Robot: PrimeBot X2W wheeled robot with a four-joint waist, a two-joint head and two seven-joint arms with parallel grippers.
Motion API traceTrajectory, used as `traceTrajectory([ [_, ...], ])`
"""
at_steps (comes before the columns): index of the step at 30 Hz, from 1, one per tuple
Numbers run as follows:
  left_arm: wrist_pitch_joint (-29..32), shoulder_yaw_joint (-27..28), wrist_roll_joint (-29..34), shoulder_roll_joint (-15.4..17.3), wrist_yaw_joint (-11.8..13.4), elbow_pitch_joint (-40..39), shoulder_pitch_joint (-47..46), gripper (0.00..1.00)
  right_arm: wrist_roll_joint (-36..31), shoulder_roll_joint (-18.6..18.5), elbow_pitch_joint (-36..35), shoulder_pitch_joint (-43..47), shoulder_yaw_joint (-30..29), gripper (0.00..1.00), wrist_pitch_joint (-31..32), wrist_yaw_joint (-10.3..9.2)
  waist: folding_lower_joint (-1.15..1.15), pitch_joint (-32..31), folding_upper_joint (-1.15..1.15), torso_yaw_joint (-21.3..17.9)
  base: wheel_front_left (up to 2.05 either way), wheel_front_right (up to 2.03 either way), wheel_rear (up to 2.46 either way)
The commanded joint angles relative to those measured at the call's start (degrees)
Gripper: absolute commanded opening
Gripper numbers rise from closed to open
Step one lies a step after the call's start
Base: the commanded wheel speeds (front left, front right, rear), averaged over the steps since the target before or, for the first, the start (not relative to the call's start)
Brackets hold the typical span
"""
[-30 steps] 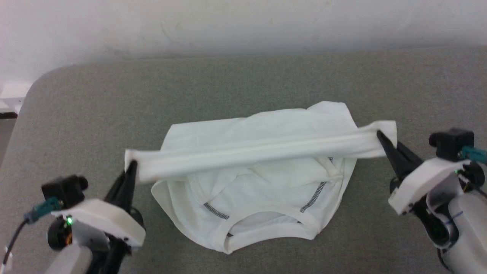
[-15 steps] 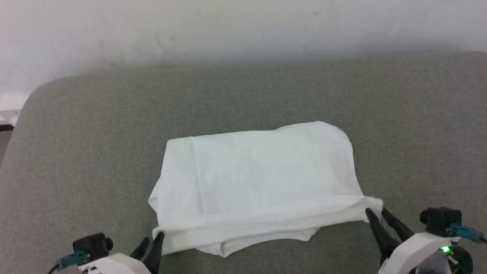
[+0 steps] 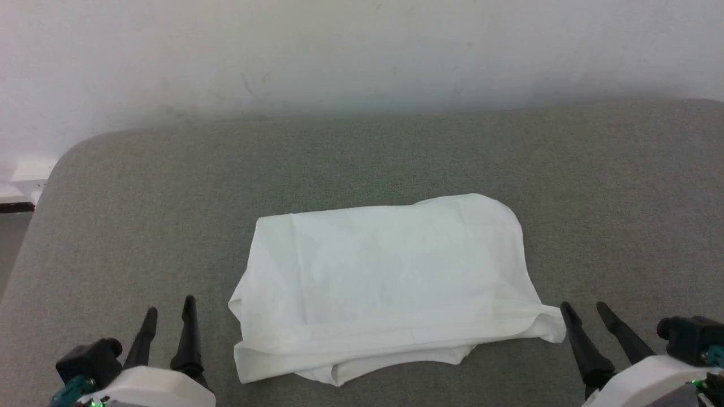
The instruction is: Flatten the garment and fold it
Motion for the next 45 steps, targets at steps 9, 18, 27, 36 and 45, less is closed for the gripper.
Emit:
traceTrajectory([
  [9, -0.62, 8.44, 17.68, -5.21, -3.63, -5.16, -1.52, 1.00, 2.96, -2.53, 12.88, -13.96, -2.08, 1.00, 9.85, -0.04, 0.01, -0.25, 0.00, 2.88, 0.00, 0.00, 0.00],
  [18, -0.63, 11.27, 26.57, -9.63, -8.66, -5.90, -0.19, 1.00, 7.93, -4.95, 29.83, -26.61, 1.53, 1.00, 19.40, -0.04, 0.01, 1.67, 0.00, 6.86, 0.00, 0.00, 0.00],
  [27, -0.63, 12.76, 29.06, -13.20, -12.22, -4.15, -1.17, 1.00, 12.37, -3.69, 44.70, -33.50, 6.70, 1.00, 27.15, -0.04, 0.01, 3.22, 0.00, 9.21, 0.00, 0.00, 0.00],
  [36, -0.63, 13.81, 31.36, -14.70, -14.34, -2.09, -0.91, 1.00, 14.98, -2.32, 49.56, -34.51, 10.93, 0.00, 31.26, -0.04, 0.01, 1.68, 0.00, 8.82, 0.00, 0.00, 0.00],
  [45, -0.63, 14.55, 32.66, -15.21, -14.78, -1.73, 0.95, 1.00, 13.43, -7.69, 40.14, -34.48, 14.38, 0.00, 20.49, -0.04, 0.01, -1.17, 0.00, 6.07, 0.00, 0.00, 0.00],
])
